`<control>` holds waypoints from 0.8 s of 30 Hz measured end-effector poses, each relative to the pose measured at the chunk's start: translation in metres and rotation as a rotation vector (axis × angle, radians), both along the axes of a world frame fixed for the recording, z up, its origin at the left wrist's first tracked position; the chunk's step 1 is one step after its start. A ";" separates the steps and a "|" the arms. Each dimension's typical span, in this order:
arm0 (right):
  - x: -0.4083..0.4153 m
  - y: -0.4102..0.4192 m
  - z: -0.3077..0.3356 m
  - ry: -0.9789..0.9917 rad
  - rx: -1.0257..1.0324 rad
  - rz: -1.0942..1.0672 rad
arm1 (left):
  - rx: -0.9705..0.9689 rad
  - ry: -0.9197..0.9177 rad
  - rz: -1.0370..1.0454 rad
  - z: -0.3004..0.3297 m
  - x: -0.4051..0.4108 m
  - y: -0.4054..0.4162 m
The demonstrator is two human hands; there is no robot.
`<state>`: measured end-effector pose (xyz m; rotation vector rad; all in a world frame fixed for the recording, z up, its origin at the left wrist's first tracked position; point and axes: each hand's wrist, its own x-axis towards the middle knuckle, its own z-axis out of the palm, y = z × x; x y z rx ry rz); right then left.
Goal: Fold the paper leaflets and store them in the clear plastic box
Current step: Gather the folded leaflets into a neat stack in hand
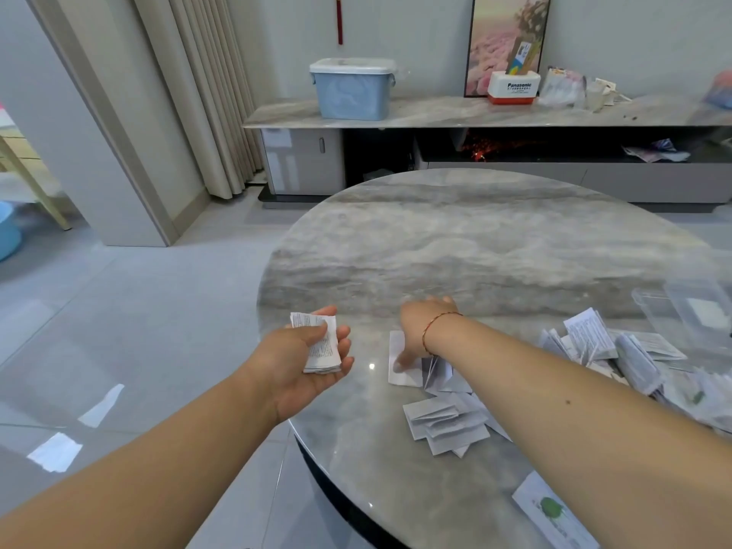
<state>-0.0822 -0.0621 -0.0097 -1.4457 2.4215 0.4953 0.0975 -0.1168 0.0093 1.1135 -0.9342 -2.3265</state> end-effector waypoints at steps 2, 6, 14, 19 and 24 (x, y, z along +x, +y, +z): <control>-0.003 -0.005 -0.002 -0.026 -0.045 0.027 | -0.012 -0.039 -0.023 -0.002 0.001 0.000; -0.011 0.005 0.023 -0.588 -0.406 -0.015 | -0.048 -0.122 -0.058 -0.008 0.003 -0.001; 0.025 0.018 0.040 -0.874 -0.635 0.107 | 0.088 0.111 -0.331 0.002 -0.006 0.017; 0.019 0.023 0.045 -0.811 -0.675 0.066 | 0.058 0.118 -0.389 0.008 -0.006 0.025; -0.022 0.046 0.053 -0.276 -0.308 -0.247 | 0.003 0.037 -0.299 0.000 -0.011 0.027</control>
